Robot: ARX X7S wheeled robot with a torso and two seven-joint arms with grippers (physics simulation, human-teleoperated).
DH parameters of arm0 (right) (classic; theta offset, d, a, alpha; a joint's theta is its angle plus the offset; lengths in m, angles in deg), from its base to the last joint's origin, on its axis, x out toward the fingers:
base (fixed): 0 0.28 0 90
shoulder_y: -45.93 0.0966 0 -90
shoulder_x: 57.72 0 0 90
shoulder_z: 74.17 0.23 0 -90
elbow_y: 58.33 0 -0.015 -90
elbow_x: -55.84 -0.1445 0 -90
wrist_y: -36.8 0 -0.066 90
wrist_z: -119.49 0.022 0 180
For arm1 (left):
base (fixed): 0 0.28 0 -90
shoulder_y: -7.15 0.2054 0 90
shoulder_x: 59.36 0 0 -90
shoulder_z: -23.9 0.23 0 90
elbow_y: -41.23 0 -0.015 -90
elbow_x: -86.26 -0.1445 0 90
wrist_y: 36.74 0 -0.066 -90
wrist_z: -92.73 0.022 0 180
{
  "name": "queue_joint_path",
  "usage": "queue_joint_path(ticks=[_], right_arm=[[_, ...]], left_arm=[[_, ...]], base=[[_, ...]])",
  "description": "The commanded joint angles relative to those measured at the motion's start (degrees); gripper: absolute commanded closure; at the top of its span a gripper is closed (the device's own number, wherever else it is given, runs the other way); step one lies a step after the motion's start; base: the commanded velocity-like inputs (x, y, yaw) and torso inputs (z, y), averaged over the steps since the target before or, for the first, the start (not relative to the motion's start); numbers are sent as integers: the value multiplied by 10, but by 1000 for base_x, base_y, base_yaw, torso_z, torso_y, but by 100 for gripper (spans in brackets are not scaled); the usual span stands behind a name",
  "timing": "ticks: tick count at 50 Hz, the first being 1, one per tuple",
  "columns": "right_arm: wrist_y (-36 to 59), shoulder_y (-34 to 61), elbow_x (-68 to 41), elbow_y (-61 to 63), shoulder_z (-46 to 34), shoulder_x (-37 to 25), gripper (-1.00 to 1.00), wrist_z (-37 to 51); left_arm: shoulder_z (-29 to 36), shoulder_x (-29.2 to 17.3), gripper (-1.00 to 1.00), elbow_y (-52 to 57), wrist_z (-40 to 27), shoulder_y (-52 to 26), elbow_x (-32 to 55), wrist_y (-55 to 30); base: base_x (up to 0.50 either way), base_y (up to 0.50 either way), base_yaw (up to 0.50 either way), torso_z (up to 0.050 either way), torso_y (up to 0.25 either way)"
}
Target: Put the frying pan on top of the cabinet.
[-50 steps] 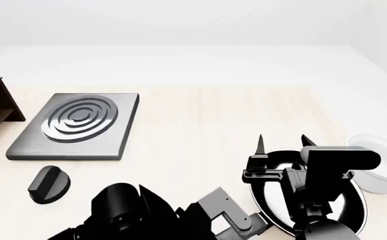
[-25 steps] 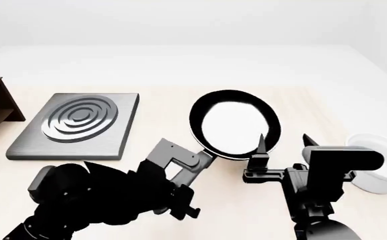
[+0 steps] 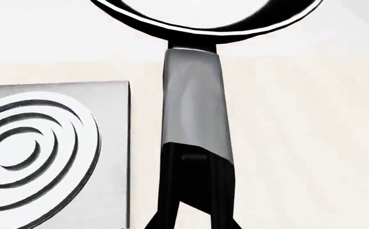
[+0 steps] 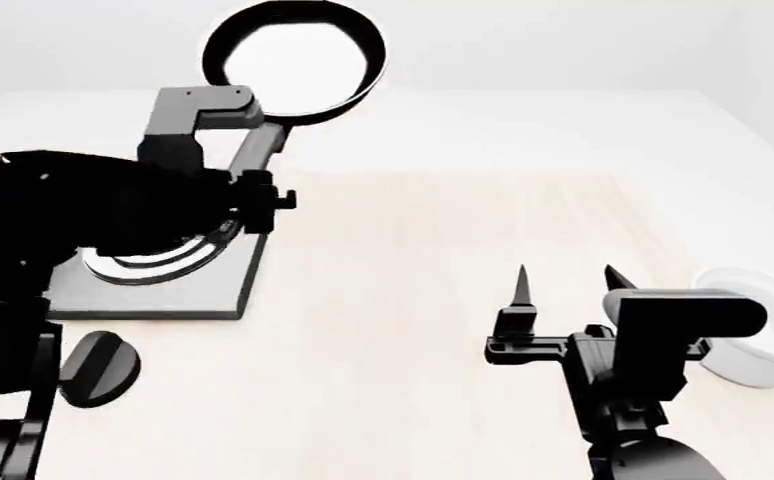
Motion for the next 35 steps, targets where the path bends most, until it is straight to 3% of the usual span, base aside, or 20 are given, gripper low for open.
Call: queue_joint_path(ticks=[1,12,20,27,35], right_arm=[[-2,2,-2,-5,-5,-1,-100,1],[-4,3,-3,-8,-7,-3,-100,3],[-8,2,-4,-12,-10,-3,-100,3],[-7,2,-5,-9,-11,-5,-100,6],[-6,0,-6,-4,-10,-8,-100,9]], left_arm=[[-2,7,100,-245,41,-207,-94,65],[39,28,100,-507,84,-332,-183,180],[9,2,100,-492,17,-349,-178,167],[-47,-19,100,-516,-97,-364,-178,208],[-131,-39,100,-517,-182,-350,-254,245]], base=[[0,0,0,0,0],[0,0,0,0,2],[0,0,0,0,1],[0,0,0,2,1],[0,0,0,0,1]])
